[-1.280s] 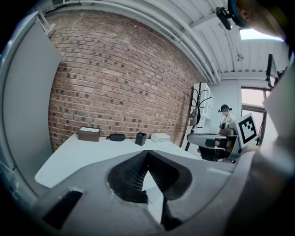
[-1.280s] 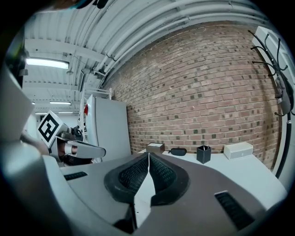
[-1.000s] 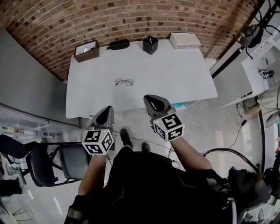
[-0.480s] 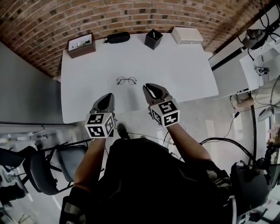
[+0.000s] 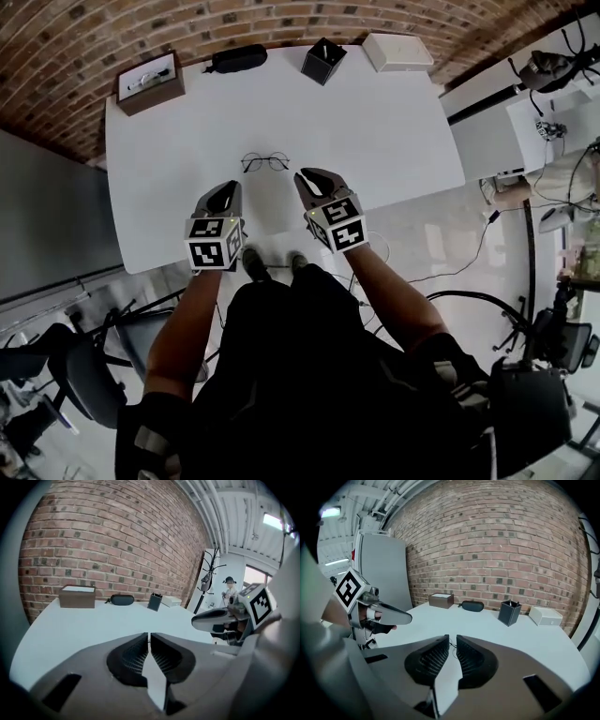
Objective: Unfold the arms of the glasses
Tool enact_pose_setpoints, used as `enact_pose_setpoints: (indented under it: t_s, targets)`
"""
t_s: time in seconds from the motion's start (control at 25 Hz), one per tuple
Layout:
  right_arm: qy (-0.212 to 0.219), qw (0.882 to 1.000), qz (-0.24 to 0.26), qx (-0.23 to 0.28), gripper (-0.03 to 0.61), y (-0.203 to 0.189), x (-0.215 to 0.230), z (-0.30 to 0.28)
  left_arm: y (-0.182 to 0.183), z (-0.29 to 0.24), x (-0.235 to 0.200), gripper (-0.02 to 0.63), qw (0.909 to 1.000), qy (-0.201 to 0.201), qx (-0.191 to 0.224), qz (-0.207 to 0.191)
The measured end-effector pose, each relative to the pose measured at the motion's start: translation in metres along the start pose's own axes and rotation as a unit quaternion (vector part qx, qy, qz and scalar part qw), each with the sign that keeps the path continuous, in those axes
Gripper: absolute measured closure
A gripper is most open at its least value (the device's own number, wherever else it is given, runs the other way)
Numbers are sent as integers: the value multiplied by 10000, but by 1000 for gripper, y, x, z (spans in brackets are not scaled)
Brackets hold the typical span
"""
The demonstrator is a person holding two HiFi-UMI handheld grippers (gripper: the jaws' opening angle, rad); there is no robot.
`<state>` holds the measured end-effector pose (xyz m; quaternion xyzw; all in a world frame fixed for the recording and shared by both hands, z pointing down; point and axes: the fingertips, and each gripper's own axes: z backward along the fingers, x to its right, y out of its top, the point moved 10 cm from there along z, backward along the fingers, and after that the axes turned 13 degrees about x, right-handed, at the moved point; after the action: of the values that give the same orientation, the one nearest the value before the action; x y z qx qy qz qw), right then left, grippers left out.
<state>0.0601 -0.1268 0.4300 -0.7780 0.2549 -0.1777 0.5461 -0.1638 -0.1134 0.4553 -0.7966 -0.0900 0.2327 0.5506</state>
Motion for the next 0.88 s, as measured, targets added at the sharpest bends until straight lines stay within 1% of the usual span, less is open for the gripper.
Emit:
enact_pose_setpoints:
  t_s: [0.2,0.36,0.44,0.52,0.64,0.72,0.88]
  targets:
    - [104,9996,-46,-250,566,-23,16,-26,-13,-28,-6,603,9996,101,-191,-162]
    - [317,9979,-116,-551,566,-42,22,-43,-25,-42,-10,598,9985,326,-435,-77]
    - [412,9968,-90,-677,565,-50,27,-51,-30,-51,-11,579,9979,357,-531,-29]
    - [489,9957,-49,-784,565,-55,32,-61,-35,-62,-14,542,9974,350,-632,-7]
    - [596,9944,-74,-873,560,-67,35,-75,-46,-77,-18,528,9960,348,-820,-39]
    - [634,9931,-80,-978,523,-76,37,-83,-54,-87,-20,514,9948,355,-953,-84]
    - [543,9912,-54,-1208,518,-90,43,-94,-67,-101,-26,512,9925,391,-1153,-79]
